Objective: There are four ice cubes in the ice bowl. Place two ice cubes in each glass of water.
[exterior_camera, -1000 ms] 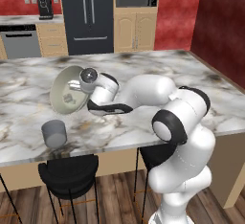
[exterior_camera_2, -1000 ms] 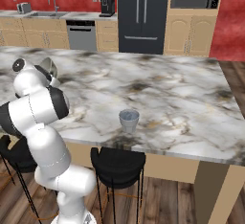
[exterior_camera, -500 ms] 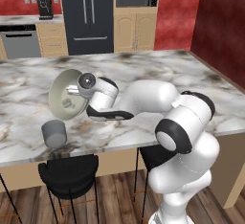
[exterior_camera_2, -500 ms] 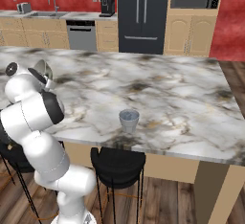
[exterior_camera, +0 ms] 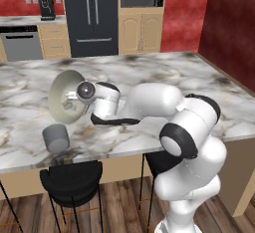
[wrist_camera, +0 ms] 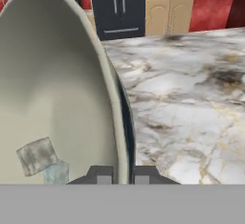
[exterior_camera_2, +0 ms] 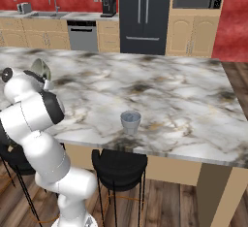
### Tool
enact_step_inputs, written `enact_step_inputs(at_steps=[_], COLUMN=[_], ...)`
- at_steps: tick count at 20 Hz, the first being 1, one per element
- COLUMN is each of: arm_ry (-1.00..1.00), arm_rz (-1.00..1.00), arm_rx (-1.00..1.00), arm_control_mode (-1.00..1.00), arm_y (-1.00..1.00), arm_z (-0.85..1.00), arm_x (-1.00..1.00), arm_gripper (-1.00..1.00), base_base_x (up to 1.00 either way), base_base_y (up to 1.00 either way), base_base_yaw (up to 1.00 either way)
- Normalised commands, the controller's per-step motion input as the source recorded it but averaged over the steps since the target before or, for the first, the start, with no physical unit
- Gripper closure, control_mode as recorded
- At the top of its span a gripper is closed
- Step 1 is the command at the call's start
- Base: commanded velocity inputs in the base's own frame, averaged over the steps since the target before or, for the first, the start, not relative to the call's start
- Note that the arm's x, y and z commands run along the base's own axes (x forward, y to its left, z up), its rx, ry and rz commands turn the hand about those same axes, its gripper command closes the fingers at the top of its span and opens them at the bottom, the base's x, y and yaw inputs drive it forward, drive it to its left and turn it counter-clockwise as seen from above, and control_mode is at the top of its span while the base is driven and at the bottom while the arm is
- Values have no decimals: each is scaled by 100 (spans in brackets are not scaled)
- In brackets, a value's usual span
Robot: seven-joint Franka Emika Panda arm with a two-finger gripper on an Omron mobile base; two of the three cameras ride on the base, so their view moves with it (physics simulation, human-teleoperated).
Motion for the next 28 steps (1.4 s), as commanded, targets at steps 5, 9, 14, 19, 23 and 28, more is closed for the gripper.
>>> enact_step_inputs(at_steps=[5,9,14,19,23,28], arm_ry=[0,0,2,10,-9,-5], arm_rz=[0,0,0,-1,0,4], arm_rx=[-5,0,1,17,4,-10], arm_control_mode=[-100,-100,-100,-100,-100,-100], arm_y=[11,0,-1,-5,0,0], arm_z=[0,3,12,54,24,-10], arm_x=[0,0,0,19,-16,-3], arm_gripper=[100,100,100,100,100,100], base_base_x=[0,0,0,0,0,0], base_base_y=[0,0,0,0,0,0], base_base_yaw=[0,0,0,0,0,0])
